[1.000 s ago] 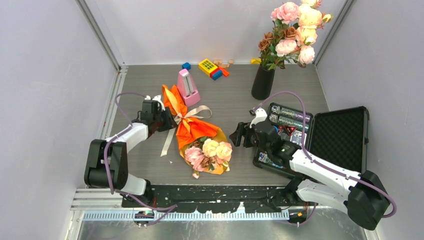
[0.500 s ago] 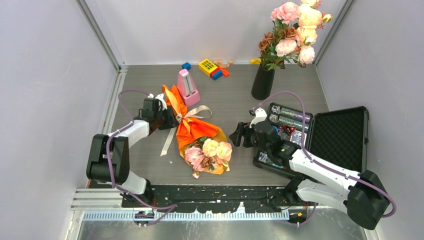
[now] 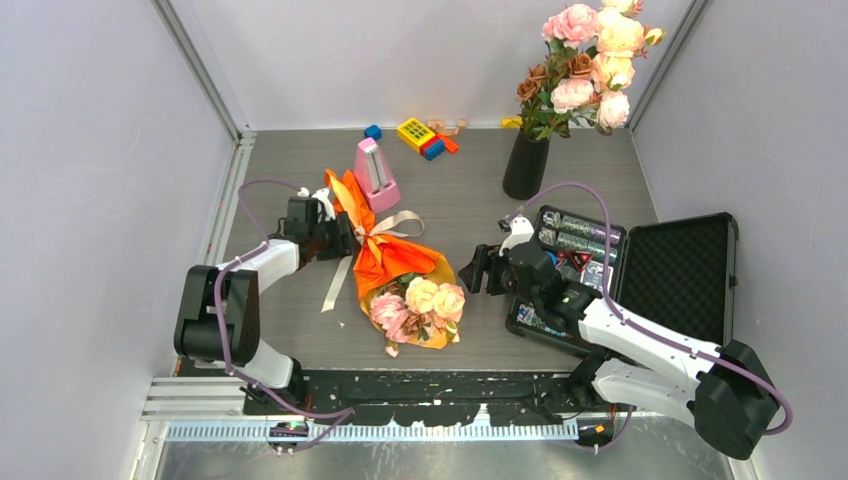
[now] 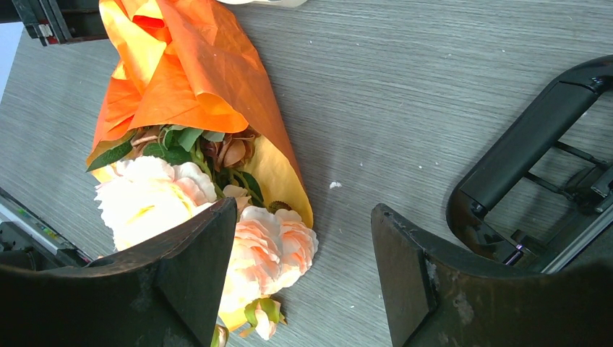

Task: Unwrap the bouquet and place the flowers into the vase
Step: Untie the ribbon from the wrapping paper.

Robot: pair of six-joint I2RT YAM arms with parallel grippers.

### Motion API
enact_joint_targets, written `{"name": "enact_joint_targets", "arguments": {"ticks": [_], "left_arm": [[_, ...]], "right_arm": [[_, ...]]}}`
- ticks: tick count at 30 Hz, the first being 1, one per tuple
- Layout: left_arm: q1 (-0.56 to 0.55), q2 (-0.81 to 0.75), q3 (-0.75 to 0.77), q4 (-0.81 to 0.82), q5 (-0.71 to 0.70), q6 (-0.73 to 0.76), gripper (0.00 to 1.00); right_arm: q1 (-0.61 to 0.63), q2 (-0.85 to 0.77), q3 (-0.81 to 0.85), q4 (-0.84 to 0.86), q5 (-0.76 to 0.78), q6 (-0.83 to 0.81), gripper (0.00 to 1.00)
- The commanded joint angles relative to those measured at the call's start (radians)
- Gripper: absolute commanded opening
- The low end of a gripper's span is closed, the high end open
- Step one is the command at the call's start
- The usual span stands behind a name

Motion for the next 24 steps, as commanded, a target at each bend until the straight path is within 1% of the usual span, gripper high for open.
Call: {"name": "enact_joint_targets", "arguments": {"ticks": [1, 7, 13, 14, 17, 18, 24], "left_arm": [[-0.001, 0.001, 0.02, 0.028, 0.04, 0.0, 0.58], [-0.001, -0.023, 0.009, 0.006, 0.034, -0.011, 0.65], [-0.002, -0.022, 0.008, -0.014, 0.009, -0.019, 0.68], [-0.001, -0.018, 0.009, -0.014, 0.013, -0.018, 0.68], [-0.001, -0.004, 0.016, -0.014, 0.018, -0.019, 0.6], [-0.001, 0.001, 0.019, -0.017, 0.019, -0.02, 0.59], [-0.002, 0.04, 0.032, -0.021, 0.022, -0.018, 0.58]], "right_arm": [[0.006, -0.022, 0.017, 0.048, 0.012, 0.005, 0.73], [0.006, -0.02, 0.017, 0.047, 0.011, 0.006, 0.73], [0.005, -0.019, 0.018, 0.048, 0.01, 0.007, 0.74], [0.005, -0.02, 0.018, 0.048, 0.01, 0.007, 0.74], [0.006, -0.023, 0.013, 0.047, 0.011, 0.008, 0.74], [0.005, -0.026, 0.013, 0.047, 0.012, 0.009, 0.74], [0.006, -0.033, 0.01, 0.043, 0.016, 0.011, 0.74]]}}
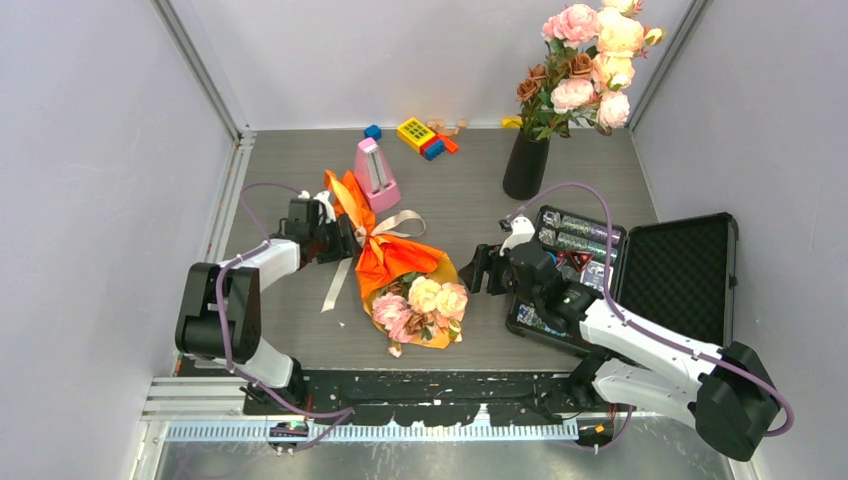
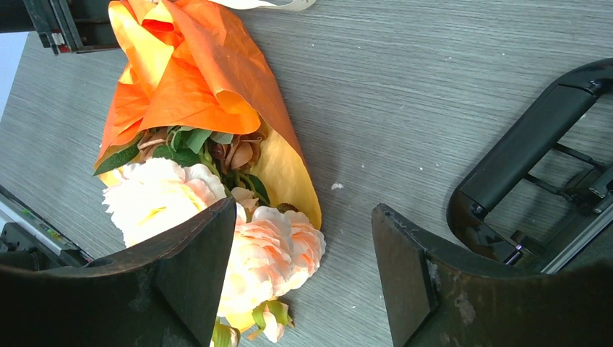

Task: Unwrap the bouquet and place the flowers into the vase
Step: Untie the ribbon from the wrapping paper.

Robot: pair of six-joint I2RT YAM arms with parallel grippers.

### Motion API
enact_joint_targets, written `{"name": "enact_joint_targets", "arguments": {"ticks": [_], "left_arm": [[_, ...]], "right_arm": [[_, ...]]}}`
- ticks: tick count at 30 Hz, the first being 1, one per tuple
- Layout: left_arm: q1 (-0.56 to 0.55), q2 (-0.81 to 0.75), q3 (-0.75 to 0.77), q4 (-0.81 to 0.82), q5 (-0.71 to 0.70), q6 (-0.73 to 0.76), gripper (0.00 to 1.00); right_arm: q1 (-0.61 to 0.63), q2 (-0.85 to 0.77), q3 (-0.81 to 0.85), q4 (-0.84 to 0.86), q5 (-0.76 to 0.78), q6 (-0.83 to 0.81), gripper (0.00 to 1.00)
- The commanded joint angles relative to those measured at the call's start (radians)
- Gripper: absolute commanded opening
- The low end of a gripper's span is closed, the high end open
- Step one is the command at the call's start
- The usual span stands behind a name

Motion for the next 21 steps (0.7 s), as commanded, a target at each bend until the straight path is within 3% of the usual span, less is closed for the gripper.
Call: {"name": "enact_joint_targets", "arguments": {"ticks": [1, 8, 16, 21], "left_arm": [[-0.001, 0.037, 0.038, -0.007, 0.011, 0.003, 0.56], [-0.001, 0.056, 0.057, -0.012, 0.03, -0.006, 0.35], [-0.001, -0.03, 0.049, -0.041, 0.071, -0.046, 0.08], [-0.001, -0.08, 0.045, -0.05, 0.144, -0.128, 0.0]], "right_arm": [[0.005, -0.024, 0.011, 0.044, 0.015, 0.01, 0.74], [0.005, -0.033, 0.007, 0.041, 0.02, 0.012, 0.74], [0.006, -0.036, 0.006, 0.039, 0.021, 0.013, 0.74], [0.005, -0.025, 0.011, 0.044, 0.015, 0.013, 0.74]]}}
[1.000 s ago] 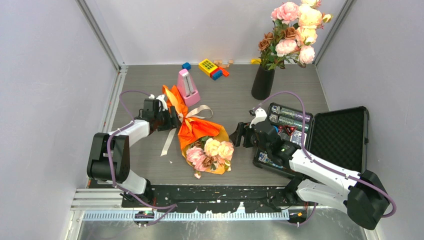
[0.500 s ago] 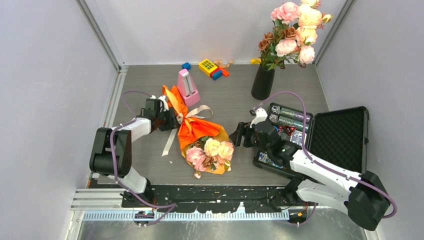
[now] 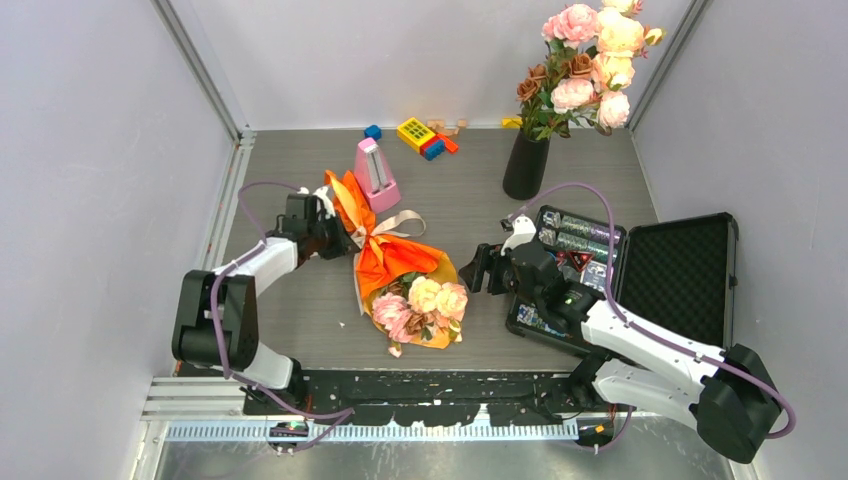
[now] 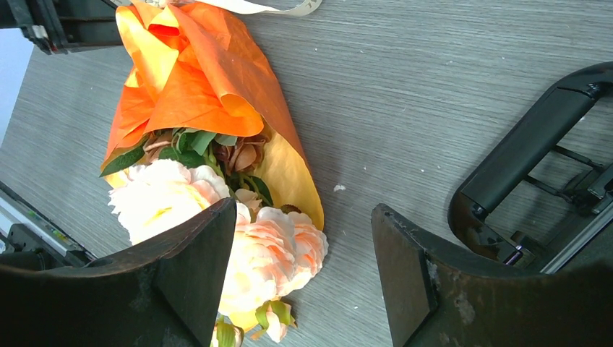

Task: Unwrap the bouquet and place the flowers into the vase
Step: Untie the ribbon from the wrapping paper.

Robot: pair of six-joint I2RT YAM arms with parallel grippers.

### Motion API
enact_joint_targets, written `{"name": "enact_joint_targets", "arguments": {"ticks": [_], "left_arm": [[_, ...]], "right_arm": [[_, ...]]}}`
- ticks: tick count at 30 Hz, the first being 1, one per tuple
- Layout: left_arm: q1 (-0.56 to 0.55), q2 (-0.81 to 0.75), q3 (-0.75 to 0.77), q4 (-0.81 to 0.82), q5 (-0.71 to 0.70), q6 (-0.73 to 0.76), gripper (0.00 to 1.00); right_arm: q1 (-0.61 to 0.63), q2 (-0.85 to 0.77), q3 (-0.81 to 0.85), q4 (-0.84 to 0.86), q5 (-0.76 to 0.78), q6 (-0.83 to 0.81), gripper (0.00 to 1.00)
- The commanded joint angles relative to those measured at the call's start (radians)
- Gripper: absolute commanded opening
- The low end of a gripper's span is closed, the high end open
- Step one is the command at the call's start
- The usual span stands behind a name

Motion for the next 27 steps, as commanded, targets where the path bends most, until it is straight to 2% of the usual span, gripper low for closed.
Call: {"name": "enact_joint_targets", "arguments": {"ticks": [1, 4, 18, 24, 27], "left_arm": [[-0.001, -0.072, 0.017, -0.005, 0.099, -0.093, 0.0], [-0.001, -0.079, 0.03, -0.033, 0.167, -0.128, 0.0], [-0.003, -0.107, 0.155, -0.214, 0.291, -0.191, 0.0], [-0.001, -0.018, 0.22, -0.267, 0.384, -0.182, 0.0], [-0.001, 0.004, 0.233, -0.271, 0.403, -0.177, 0.0]], "right_arm": [[0.006, -0.006, 0.013, 0.048, 0.01, 0.011, 0.74], [0.005, 0.015, 0.03, 0.063, -0.015, 0.01, 0.74], [0.019, 0.157, 0.177, 0.139, -0.157, 0.003, 0.75], [0.054, 0.243, 0.272, 0.16, -0.167, 0.009, 0.64], [0.084, 0.292, 0.314, 0.179, -0.154, 0.009, 0.63]]}}
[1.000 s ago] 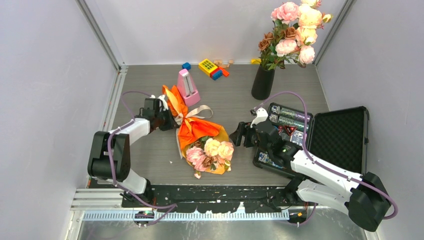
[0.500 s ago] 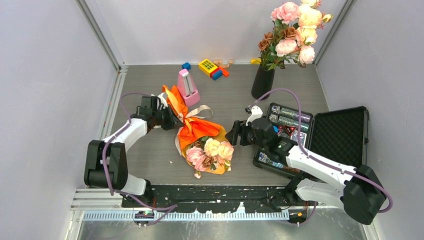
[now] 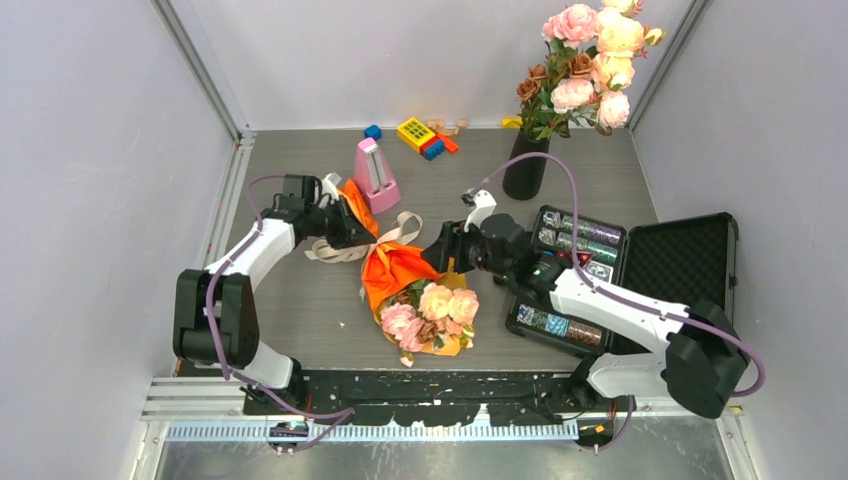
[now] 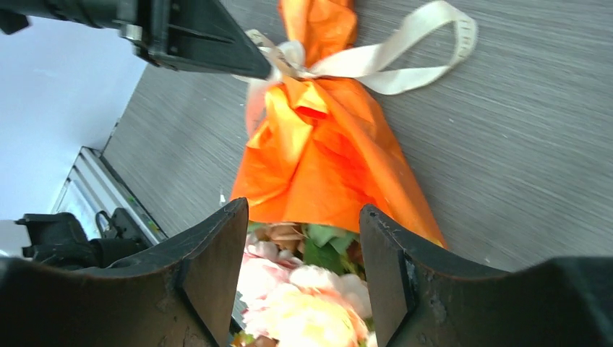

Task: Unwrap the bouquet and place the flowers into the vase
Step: Untie the ribbon from the wrapping paper.

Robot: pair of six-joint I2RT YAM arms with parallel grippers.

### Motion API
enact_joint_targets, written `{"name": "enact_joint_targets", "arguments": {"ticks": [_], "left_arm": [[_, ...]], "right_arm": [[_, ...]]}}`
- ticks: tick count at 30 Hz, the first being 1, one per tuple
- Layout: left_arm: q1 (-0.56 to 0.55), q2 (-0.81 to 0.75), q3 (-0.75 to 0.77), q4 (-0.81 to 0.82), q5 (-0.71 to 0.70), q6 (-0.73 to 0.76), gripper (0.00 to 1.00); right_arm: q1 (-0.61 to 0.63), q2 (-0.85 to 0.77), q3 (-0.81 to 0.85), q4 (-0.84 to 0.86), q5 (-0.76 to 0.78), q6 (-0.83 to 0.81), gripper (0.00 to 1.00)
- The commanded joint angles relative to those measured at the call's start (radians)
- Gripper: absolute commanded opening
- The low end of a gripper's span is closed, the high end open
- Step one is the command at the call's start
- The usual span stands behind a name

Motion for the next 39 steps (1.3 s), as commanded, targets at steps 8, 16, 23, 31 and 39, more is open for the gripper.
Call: {"name": "enact_joint_targets", "arguments": {"ticks": [8, 16, 23, 31, 39], "left_arm": [[-0.001, 0.028, 0.034, -0.023, 0.092, 0.016, 0.0], [0.024, 0.036, 0.036, -0.009, 0.13, 0.012, 0.0], [0.036, 0.024, 0.027, -0.013, 0.12, 0.023, 0.0], [0.036, 0.033, 0.032, -0.015, 0.119, 0.029, 0.0], [0.036, 0.043, 0.034, -0.016, 0.12, 0.033, 0.0]], "right_arm": [[0.187, 0.204, 0.178, 0.147, 0.106, -0.007, 0.63], [0.298, 0.409, 0.268, 0.254, 0.222, 0.026, 0.55], [0.322, 0.56, 0.337, 0.291, 0.336, 0.081, 0.49], [0.331, 0.652, 0.388, 0.297, 0.5, 0.107, 0.49], [0.332, 0.724, 0.454, 0.284, 0.52, 0.091, 0.51]]}}
